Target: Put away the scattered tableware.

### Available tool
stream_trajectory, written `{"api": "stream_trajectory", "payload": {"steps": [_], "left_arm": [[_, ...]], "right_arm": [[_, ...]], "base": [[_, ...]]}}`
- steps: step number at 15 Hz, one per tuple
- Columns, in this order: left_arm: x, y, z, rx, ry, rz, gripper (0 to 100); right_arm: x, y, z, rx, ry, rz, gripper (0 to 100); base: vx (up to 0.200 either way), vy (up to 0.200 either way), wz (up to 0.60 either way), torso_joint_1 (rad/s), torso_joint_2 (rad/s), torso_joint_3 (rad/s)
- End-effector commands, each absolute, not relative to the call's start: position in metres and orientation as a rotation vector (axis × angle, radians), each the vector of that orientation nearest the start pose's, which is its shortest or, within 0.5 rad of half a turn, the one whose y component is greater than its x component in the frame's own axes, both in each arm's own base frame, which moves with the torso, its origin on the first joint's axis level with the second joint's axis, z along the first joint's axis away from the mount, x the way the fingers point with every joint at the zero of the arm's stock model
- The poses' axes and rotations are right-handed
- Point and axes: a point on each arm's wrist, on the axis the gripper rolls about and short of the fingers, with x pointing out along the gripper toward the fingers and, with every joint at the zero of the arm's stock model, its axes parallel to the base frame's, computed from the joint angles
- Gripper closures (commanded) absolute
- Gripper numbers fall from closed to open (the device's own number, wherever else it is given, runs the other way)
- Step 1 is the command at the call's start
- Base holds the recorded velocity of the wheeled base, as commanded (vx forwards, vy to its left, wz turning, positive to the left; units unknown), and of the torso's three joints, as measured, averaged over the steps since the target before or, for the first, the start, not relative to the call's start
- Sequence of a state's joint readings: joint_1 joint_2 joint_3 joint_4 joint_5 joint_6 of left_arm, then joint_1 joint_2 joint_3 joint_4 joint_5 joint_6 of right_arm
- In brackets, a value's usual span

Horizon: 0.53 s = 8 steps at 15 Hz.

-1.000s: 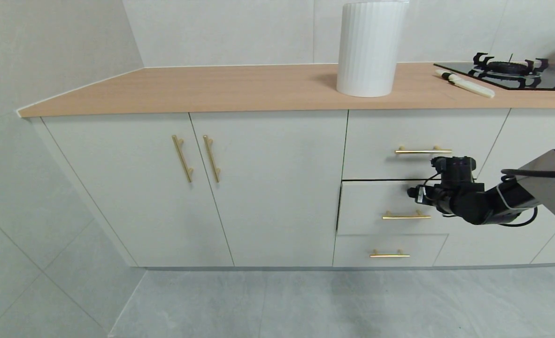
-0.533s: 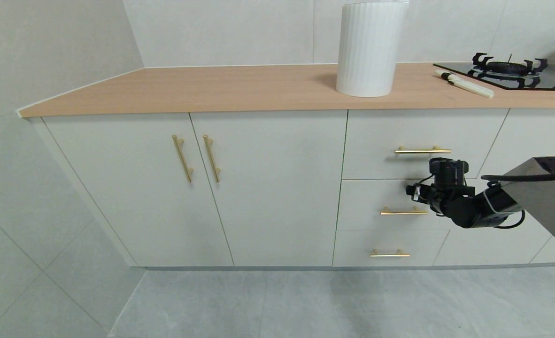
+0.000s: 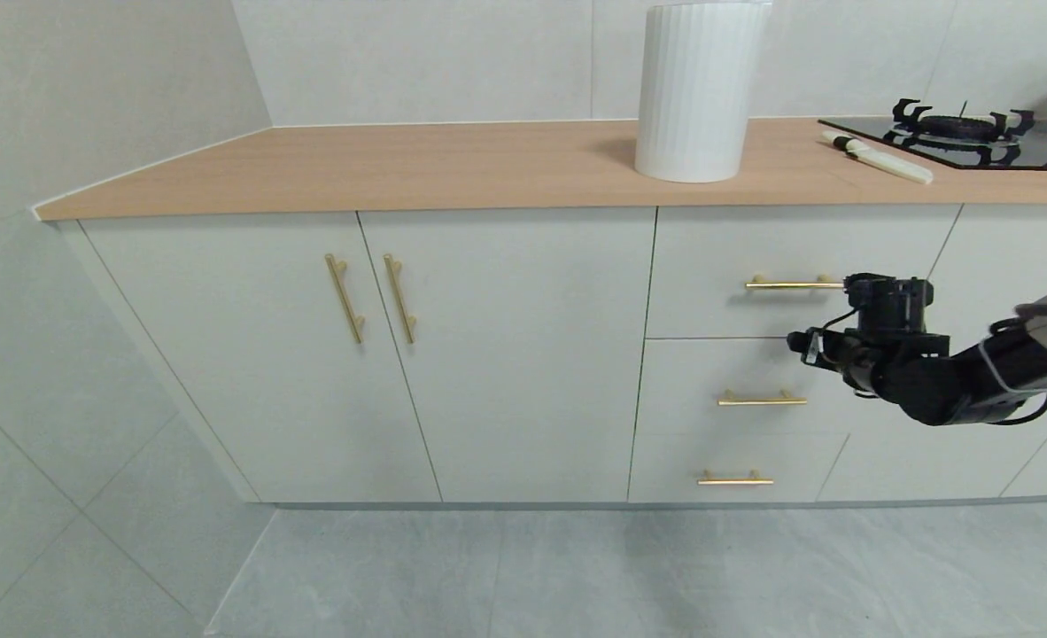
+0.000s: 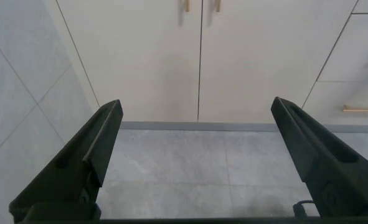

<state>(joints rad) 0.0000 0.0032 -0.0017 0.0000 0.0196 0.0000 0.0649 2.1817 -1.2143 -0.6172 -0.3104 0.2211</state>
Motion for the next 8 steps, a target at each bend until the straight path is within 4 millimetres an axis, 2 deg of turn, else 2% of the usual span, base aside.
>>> {"api": "stream_trajectory", "payload": {"steps": [1, 2, 4, 6, 8], "left_arm": [[-0.023, 0.0, 0.076, 0.0, 0.002, 0.02, 0], [-0.023, 0.0, 0.076, 0.0, 0.002, 0.02, 0], [-0.023, 0.0, 0.076, 0.0, 0.002, 0.02, 0], [-0.023, 0.0, 0.076, 0.0, 0.002, 0.02, 0], [-0.023, 0.0, 0.076, 0.0, 0.002, 0.02, 0]], "right_arm": [[0.34, 0.024, 0.189, 0.165, 0.199, -0.246, 0], [0.313, 0.025, 0.208, 0.174, 0.152, -0.233, 0], [0.253, 0.023, 0.231, 0.151, 0.082, -0.206, 0], [0.209, 0.018, 0.236, 0.112, 0.042, -0.202, 0], [0.142, 0.009, 0.229, 0.077, -0.018, -0.208, 0]], "base": [[0.0, 0.0, 0.0, 0.0, 0.0, 0.0], [0.0, 0.0, 0.0, 0.0, 0.0, 0.0], [0.0, 0.0, 0.0, 0.0, 0.0, 0.0], [0.0, 0.0, 0.0, 0.0, 0.0, 0.0], [0.0, 0.0, 0.0, 0.0, 0.0, 0.0]]}}
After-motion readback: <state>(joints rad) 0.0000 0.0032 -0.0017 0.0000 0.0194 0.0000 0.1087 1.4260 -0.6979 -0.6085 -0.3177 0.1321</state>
